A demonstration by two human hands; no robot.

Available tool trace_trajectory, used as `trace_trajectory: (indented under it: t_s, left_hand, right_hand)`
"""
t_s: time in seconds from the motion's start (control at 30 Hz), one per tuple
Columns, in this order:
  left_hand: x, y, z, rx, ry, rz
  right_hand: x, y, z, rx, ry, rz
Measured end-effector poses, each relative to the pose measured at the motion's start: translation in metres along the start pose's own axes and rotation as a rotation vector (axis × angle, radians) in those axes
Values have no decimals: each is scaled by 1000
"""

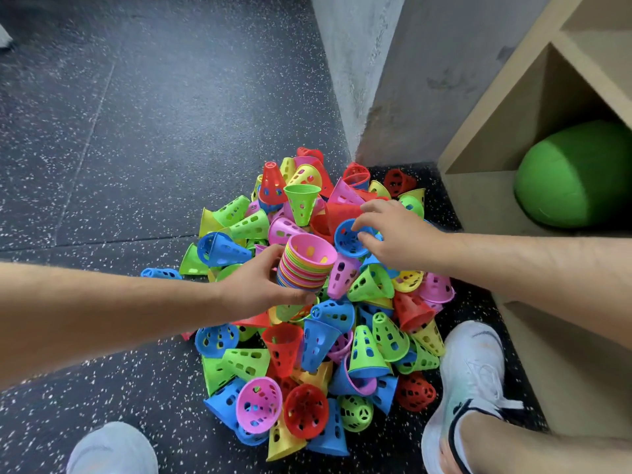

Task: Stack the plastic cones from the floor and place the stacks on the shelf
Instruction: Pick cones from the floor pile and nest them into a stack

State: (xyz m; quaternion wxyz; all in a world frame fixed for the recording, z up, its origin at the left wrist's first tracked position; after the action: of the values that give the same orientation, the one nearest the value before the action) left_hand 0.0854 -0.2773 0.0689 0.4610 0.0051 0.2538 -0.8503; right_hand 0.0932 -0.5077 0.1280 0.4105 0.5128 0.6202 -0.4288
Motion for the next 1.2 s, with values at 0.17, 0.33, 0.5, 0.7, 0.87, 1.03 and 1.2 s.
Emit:
trace_trajectory:
  t_s: [0.17,0.33,0.5,0.7,0.87,1.03,1.2]
  left_hand:
    - [2,17,6,17,-1,17]
    - [0,26,6,20,3,42]
    - [-1,29,2,12,-3,32]
    - [-7,28,-1,14,-17,32]
    - [-15,28,2,4,-4,48]
    - [-28,27,2,11,-8,90]
    - [-43,23,-7,7,-23,88]
  right_hand:
    - [18,13,22,58,-138,-157]
    - [32,29,26,52,-205,-214]
    - [25,38,27,73,-97,-107]
    - [-13,33,10,101,223,129]
    - [-35,42,-14,49,391,303]
    - [-33,48,-54,-61,454,204]
    - [-6,53,-84,-215,292,-3]
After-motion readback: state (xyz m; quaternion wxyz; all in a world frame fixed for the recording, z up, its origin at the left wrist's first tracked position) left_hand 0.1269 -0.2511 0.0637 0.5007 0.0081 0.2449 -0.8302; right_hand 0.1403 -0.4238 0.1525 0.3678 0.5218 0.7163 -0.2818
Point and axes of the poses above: each hand's wrist, its own y-axis towards the middle knuckle, its own x-axis out of the palm, z = x × y, the point moved 7 cm from there along y, towards the middle knuckle, and after that the axes turned 7 degrees about z, right-handed, at the moved point
